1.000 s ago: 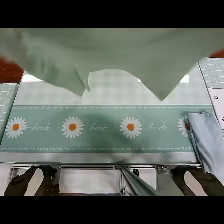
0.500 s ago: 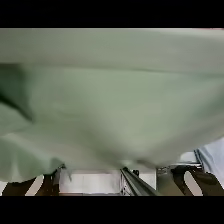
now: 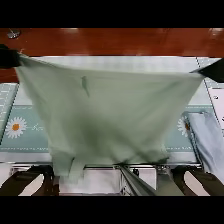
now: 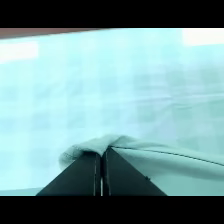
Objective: Fold the shirts.
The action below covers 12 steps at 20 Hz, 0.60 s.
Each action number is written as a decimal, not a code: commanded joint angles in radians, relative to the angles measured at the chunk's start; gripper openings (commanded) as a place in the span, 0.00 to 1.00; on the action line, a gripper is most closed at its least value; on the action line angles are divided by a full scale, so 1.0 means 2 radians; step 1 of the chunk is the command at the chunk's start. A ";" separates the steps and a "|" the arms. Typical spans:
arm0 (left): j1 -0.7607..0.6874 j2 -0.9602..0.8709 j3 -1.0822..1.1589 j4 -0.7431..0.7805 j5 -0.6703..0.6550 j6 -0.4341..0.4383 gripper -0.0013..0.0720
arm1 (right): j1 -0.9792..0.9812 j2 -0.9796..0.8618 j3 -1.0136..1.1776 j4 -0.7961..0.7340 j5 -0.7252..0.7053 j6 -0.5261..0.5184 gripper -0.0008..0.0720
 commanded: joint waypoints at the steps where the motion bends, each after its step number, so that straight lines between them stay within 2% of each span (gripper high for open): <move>1: 0.000 -0.118 -0.020 0.002 0.117 -0.036 0.05 | 0.000 -0.124 -0.016 0.008 -0.097 -0.025 0.04; 3: 0.000 -0.187 0.006 0.002 0.152 -0.064 0.05 | 0.000 -0.211 0.029 0.027 -0.116 -0.023 0.04; 5: 0.000 -0.255 0.044 0.000 0.154 -0.121 0.05 | 0.008 -0.287 0.076 0.045 -0.142 -0.027 0.04; 7: 0.000 -0.304 0.074 -0.027 0.146 -0.156 0.05 | 0.018 -0.351 0.127 0.046 -0.148 0.007 0.04; 10: 0.000 -0.329 0.081 -0.081 0.124 -0.145 0.05 | 0.030 -0.397 0.157 0.046 -0.127 0.019 0.04; 12: 0.005 -0.325 0.086 -0.081 0.090 -0.101 0.05 | 0.027 -0.397 0.157 0.047 -0.110 0.018 0.04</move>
